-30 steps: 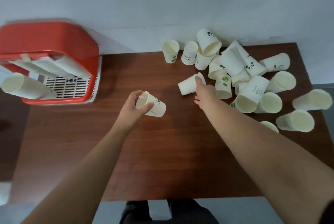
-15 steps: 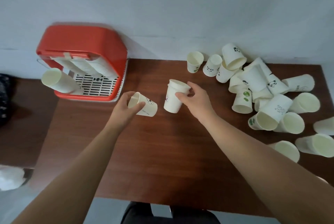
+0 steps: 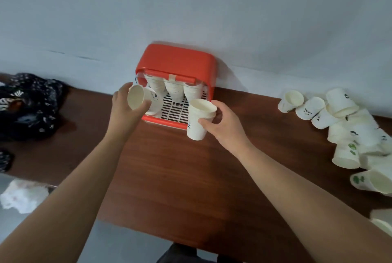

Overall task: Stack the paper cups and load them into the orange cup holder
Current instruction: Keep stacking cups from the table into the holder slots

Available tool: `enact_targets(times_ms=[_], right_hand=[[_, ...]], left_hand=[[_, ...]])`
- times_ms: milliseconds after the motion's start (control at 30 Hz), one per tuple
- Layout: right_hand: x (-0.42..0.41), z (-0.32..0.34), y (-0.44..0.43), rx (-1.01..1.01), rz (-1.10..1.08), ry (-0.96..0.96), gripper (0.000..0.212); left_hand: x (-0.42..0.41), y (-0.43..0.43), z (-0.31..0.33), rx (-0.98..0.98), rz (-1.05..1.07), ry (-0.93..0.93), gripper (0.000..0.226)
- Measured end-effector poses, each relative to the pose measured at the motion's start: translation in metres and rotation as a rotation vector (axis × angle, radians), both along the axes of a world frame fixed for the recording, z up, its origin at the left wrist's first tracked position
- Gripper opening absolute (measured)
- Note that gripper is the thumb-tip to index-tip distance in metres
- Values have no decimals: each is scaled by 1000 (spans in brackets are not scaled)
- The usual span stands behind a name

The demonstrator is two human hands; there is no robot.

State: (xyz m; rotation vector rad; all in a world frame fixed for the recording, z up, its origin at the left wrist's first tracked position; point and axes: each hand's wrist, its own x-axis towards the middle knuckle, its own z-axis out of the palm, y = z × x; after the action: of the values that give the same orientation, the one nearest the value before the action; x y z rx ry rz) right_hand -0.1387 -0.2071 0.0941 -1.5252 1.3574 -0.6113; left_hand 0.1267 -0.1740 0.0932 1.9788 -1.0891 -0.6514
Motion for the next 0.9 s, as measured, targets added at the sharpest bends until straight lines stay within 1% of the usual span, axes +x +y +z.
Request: enact_targets(times_ms=[67, 100, 233, 367, 467, 533, 567, 600, 667, 733, 767, 833, 900], right_hand=[[25, -1, -2, -13, -14, -14, 66], [35, -2, -3, -20, -23, -17, 65], [67, -3, -8, -40, -68, -22, 58], [89, -4, -16, -51, -95, -8, 60], [106, -4, -27, -94, -109, 10, 61], [120, -5, -34, -109, -120, -6, 61], [128, -5, -37, -119, -122, -23, 61], [136, -6, -41, -136, -123, -38, 61], [153, -11, -47, -168, -112, -55, 63], [170, -14, -51, -190, -90, -43, 65], [178, -15, -52, -197, -76, -37, 65], [191, -18, -54, -226, -47, -27, 64], [200, -23, -53, -232, -29, 1, 63]], left_hand=[[25, -12, 0, -32, 76, 39, 71], [35, -18, -2, -31, 73, 21, 71], [57, -46, -15, 75, -99, -201, 69], [64, -58, -42, 165, -257, -250, 73], [66, -60, -57, 224, -412, -257, 86], [71, -61, -61, 250, -465, -204, 92], [75, -60, -63, 252, -470, -173, 91], [79, -58, -62, 237, -460, -146, 85], [85, -53, -54, 158, -353, -55, 63], [87, -48, -40, 78, -194, 125, 42], [87, -47, -33, 40, -154, 226, 34], [89, -48, -26, -11, -181, 335, 26], [94, -50, -26, -29, -259, 327, 32]])
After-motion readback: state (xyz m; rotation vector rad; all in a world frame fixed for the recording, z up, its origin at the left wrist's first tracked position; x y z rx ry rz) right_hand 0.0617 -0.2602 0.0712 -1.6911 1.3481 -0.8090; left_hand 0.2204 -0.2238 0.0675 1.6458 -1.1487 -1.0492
